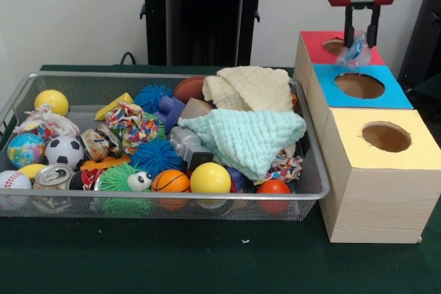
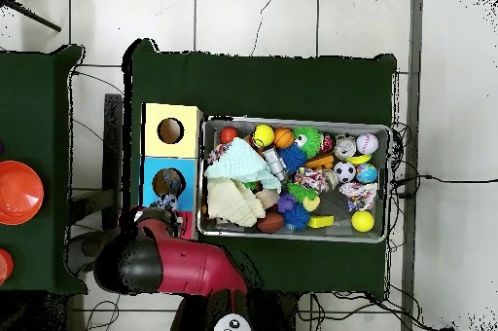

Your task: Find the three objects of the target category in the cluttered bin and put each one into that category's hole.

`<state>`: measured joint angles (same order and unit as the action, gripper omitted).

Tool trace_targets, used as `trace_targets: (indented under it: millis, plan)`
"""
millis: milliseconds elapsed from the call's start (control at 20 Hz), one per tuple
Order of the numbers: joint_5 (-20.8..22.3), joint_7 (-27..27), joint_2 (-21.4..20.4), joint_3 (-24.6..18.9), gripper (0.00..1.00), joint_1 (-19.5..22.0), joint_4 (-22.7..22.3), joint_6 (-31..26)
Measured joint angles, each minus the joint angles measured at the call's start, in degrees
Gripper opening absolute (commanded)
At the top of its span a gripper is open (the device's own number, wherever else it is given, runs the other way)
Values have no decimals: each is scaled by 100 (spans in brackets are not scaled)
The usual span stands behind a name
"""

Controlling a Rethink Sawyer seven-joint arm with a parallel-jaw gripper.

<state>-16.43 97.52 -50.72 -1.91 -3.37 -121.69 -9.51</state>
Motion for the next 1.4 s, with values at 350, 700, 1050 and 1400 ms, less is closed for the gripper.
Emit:
trace_targets:
  millis: [350, 700, 1050, 1400]
  plan:
    - [-29, 0, 27, 19, 0, -4, 52, 17]
    - [-51, 0, 61, 74, 0, -60, 123, 17]
    - [-117, 0, 102, 178, 0, -181, 219, 17]
    - [-149, 0, 102, 250, 0, -214, 256, 17]
